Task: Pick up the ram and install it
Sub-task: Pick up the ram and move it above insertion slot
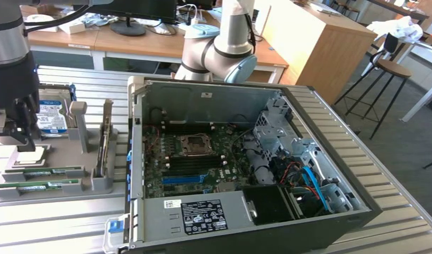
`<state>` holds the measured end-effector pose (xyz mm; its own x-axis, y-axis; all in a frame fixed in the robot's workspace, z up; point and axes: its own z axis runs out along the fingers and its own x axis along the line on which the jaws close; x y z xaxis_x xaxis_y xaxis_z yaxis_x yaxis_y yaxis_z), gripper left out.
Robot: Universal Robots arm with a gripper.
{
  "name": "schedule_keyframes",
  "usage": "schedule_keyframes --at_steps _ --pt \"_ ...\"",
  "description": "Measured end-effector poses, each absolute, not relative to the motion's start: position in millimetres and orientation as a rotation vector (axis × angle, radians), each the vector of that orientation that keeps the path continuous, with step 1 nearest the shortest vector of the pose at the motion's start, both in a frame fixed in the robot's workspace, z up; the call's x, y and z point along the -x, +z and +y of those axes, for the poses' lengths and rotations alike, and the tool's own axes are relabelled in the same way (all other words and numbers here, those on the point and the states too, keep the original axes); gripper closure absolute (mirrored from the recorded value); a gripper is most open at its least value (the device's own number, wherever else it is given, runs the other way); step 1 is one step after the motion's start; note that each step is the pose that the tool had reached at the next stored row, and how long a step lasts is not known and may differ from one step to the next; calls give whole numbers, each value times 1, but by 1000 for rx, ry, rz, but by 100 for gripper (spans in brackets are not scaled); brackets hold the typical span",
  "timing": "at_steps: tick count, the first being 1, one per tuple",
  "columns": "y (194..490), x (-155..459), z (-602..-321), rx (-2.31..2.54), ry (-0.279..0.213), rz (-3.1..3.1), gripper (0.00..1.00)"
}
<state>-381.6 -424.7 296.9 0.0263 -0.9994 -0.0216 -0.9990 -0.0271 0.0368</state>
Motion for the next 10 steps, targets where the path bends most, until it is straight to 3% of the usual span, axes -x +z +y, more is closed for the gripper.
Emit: schedule_keyframes --at_steps 10 --pt "287 382 -425 -2242 -65 -2183 64"
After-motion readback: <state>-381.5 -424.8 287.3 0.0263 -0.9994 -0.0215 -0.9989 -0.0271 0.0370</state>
